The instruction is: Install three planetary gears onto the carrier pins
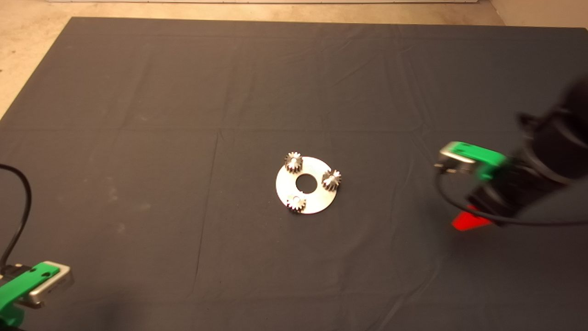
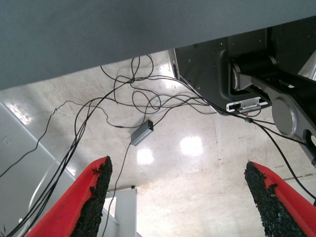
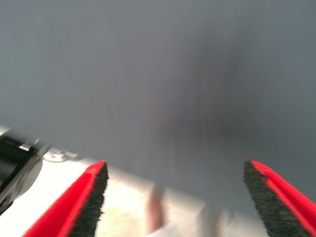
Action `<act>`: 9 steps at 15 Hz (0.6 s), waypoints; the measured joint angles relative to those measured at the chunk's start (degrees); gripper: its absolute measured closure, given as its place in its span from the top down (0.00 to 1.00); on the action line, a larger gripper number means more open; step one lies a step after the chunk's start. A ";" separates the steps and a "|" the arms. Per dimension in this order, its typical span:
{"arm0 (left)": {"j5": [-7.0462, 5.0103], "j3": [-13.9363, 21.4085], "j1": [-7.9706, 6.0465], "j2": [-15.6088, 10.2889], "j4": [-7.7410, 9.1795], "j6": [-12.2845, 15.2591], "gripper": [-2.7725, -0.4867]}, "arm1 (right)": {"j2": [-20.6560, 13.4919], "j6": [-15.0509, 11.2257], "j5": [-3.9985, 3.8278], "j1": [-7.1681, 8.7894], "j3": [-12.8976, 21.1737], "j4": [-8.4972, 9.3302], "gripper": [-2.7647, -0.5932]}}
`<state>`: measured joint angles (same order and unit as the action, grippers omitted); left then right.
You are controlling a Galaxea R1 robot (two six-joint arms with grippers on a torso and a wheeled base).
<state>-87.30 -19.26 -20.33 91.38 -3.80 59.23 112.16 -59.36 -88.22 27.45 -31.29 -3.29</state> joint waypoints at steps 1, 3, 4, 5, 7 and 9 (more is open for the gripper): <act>0.09 0.00 0.00 0.27 0.00 0.00 0.62 | -5.56 -2.30 -0.12 -0.96 3.80 0.40 0.66; 0.06 0.00 0.02 0.18 0.01 0.07 0.67 | -13.94 -5.33 0.15 -2.53 7.50 1.08 0.71; 0.04 0.00 0.01 0.18 0.01 0.07 0.68 | -17.26 -6.44 0.14 -2.59 7.84 1.18 0.73; 0.01 0.00 0.02 0.16 0.01 0.07 0.68 | -19.35 -7.09 0.13 -2.86 7.99 1.20 0.73; 0.09 0.00 0.00 0.20 0.00 0.09 0.74 | -20.41 -8.09 0.10 -3.69 8.34 1.39 0.80; 0.11 0.00 0.00 0.01 -0.01 0.11 0.78 | -19.28 -8.52 0.14 -3.83 8.61 1.40 0.81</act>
<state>-87.19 -19.26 -20.33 91.39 -3.81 59.34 92.89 -67.89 -88.08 23.61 -22.68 -1.89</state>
